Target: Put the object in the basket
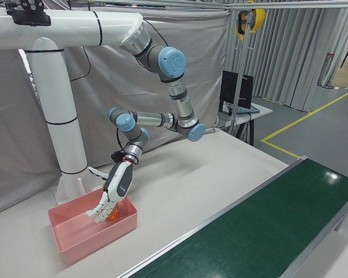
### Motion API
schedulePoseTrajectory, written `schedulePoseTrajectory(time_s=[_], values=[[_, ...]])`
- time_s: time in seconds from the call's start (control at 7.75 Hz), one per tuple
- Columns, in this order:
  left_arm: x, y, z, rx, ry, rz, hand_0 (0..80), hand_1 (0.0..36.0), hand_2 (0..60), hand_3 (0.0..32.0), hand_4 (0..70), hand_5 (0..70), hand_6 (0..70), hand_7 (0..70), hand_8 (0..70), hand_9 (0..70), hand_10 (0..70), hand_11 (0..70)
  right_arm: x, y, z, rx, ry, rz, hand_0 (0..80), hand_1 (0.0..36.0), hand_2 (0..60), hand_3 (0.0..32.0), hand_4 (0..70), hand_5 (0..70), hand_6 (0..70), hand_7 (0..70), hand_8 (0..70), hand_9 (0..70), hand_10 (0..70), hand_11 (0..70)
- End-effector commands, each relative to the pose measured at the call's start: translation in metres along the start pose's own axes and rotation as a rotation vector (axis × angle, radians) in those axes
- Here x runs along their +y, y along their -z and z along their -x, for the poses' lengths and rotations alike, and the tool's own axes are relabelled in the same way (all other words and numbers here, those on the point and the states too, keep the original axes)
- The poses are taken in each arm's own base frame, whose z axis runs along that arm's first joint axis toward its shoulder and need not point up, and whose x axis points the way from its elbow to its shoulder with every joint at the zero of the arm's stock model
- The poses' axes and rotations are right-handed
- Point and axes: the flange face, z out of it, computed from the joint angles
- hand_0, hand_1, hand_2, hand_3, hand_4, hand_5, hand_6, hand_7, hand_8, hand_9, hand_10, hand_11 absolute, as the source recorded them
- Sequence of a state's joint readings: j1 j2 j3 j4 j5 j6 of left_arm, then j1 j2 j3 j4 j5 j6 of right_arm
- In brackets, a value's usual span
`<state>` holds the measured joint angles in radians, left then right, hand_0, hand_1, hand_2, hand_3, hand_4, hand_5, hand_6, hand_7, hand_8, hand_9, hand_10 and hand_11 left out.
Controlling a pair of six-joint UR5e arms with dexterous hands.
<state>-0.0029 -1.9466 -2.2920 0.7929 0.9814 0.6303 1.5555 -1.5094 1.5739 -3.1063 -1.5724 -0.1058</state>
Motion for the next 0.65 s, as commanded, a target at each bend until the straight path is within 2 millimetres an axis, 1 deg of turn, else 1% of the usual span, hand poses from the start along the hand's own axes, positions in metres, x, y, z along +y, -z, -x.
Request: schedulePoseTrajectory(time_s=[0.0,0.13,0.26,0.39,0.52], values=[[0.004,0.003,-0.009,0.017,0.013,0.014,0.0,0.0,0.0,5.2,0.0,19.1,0.0,0.7,8.6,10.3,6.9,8.9,0.000,0.000,0.000,0.000,0.000,0.000,0.0,0.0,0.0,0.0,0.0,0.0,0.0,0.0,0.0,0.0,0.0,0.0],[0.008,0.012,-0.030,0.044,0.029,0.027,0.0,0.0,0.0,5.4,0.0,19.1,0.0,0.5,8.1,9.6,6.5,8.4,0.000,0.000,0.000,0.000,0.000,0.000,0.0,0.0,0.0,0.0,0.0,0.0,0.0,0.0,0.0,0.0,0.0,0.0],[0.000,0.041,-0.078,0.116,0.041,0.035,0.0,0.0,0.0,5.2,0.0,19.9,0.0,0.7,8.3,9.9,6.6,8.5,0.000,0.000,0.000,0.000,0.000,0.000,0.0,0.0,0.0,0.0,0.0,0.0,0.0,0.0,0.0,0.0,0.0,0.0],[-0.015,0.065,-0.118,0.187,0.038,0.021,0.0,0.0,0.0,1.6,0.0,25.0,0.0,2.2,10.9,13.6,11.4,15.4,0.000,0.000,0.000,0.000,0.000,0.000,0.0,0.0,0.0,0.0,0.0,0.0,0.0,0.0,0.0,0.0,0.0,0.0],[-0.033,0.073,-0.142,0.232,0.053,-0.024,0.0,0.0,0.0,0.0,1.7,34.6,0.0,3.6,12.8,16.6,18.7,26.2,0.000,0.000,0.000,0.000,0.000,0.000,0.0,0.0,0.0,0.0,0.0,0.0,0.0,0.0,0.0,0.0,0.0,0.0]])
